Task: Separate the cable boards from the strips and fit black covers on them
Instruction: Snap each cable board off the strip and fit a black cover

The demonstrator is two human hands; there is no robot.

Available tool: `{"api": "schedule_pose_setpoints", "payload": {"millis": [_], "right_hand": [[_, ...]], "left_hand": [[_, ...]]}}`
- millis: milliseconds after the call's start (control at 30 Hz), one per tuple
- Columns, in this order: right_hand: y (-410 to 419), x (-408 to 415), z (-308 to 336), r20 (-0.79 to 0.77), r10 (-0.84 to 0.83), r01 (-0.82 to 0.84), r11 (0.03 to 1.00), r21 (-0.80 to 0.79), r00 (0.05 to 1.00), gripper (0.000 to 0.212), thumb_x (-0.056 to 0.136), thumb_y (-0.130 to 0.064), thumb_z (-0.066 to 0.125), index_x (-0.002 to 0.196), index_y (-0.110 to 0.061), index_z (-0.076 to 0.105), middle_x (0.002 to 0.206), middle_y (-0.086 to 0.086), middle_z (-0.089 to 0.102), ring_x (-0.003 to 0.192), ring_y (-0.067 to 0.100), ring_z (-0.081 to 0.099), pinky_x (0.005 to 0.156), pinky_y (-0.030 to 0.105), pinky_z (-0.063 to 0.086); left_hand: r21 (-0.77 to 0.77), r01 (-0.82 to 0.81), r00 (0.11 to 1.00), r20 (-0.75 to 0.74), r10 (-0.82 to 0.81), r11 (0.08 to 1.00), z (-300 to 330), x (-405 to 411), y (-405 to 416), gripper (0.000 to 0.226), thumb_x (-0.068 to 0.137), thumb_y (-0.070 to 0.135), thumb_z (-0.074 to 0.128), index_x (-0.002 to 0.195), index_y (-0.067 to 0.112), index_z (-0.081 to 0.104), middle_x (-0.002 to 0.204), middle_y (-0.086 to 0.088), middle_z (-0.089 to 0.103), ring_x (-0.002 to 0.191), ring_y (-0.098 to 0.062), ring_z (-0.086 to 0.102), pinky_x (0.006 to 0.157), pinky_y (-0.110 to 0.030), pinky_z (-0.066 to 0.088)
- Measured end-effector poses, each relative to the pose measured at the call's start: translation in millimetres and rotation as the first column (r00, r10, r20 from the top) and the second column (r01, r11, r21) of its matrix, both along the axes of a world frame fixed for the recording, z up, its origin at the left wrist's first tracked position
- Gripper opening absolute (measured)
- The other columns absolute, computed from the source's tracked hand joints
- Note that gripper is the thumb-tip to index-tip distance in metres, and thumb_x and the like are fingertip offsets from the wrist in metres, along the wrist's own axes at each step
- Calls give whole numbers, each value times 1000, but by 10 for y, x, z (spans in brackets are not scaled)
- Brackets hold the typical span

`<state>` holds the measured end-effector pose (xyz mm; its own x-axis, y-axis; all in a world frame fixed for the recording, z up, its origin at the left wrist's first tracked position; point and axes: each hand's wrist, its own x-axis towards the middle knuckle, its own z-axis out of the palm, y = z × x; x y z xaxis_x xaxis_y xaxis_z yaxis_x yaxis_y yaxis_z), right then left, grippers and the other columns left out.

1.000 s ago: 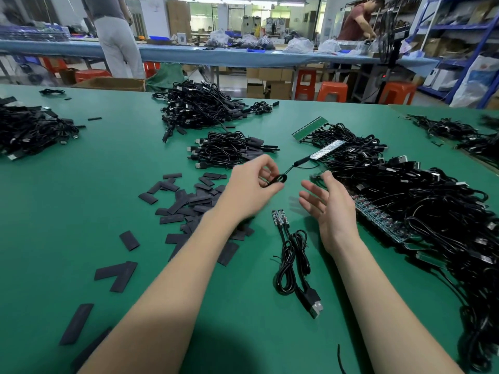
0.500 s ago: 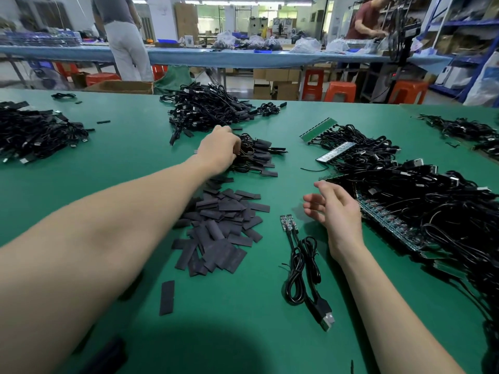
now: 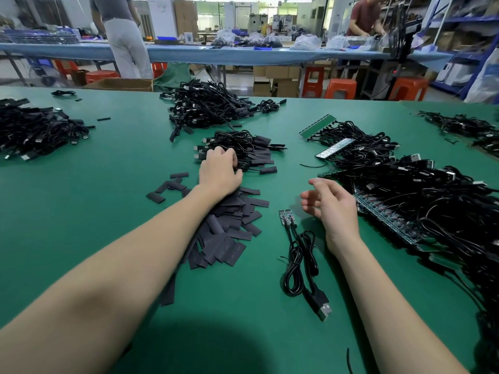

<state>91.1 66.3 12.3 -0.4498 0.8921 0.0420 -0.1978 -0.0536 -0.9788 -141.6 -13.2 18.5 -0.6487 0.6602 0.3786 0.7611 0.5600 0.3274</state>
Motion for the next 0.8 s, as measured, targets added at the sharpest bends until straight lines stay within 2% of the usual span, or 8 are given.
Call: {"api": "schedule_pose_setpoints", "payload": {"millis": [100,200,367,467,600,667,800], "right_hand": [[-17,14,11,10,4,-4,1000,7,1000,18,100,-20,60,107,-5,68,67,1,72,60,11,65,63,22,58],[-28,27,24,12,13,-13,1000,3,1000,17,100,-19,59,107,-6,68,67,1,71,61,12,65,64,22,58],[-31,29,33,19,24,-24,1000,4,1000,15,100,-17,59,103,-6,69,67,2,71,61,13,64,62,22,58],[-32,35,38,23,25,-25,1000,8,999,15,100,-16,58,103,-6,69,67,2,70,59,12,64,61,21,57],[-25,40,35,25,30,-30,999,16,999,15,100,-16,57,101,-7,69,64,1,70,58,10,63,60,21,57],[-26,35,36,29,30,-30,999,17,999,15,100,-15,57,100,-7,70,64,1,70,58,11,63,60,21,57],[-29,28,39,44,31,-33,999,24,999,16,100,-15,57,97,-8,71,63,1,70,57,10,62,57,20,55]], "left_hand": [[10,-17,1000,4,17,1000,-28,85,6,10,92,21,62,96,12,64,112,-8,48,112,-27,43,87,-41,48],[-47,-13,1000,5,14,999,-14,111,1,16,95,22,59,100,12,69,113,-10,50,114,-30,45,88,-43,49],[-68,70,995,78,-65,995,46,37,-9,20,96,24,58,110,10,61,117,-12,51,107,-30,52,90,-41,49],[-142,95,991,111,-79,985,56,3,-8,27,98,30,56,117,11,58,123,-11,49,100,-28,54,89,-36,46],[-244,56,995,95,-34,968,71,-27,2,33,99,39,51,122,16,54,127,-10,51,117,-30,49,97,-44,45],[-260,23,999,43,-12,965,78,-9,2,33,98,41,52,120,17,54,125,-10,52,119,-31,48,93,-43,44],[-253,-42,999,-11,40,967,91,63,-14,27,96,42,54,110,18,56,114,-7,57,96,-28,54,79,-36,41]]}}
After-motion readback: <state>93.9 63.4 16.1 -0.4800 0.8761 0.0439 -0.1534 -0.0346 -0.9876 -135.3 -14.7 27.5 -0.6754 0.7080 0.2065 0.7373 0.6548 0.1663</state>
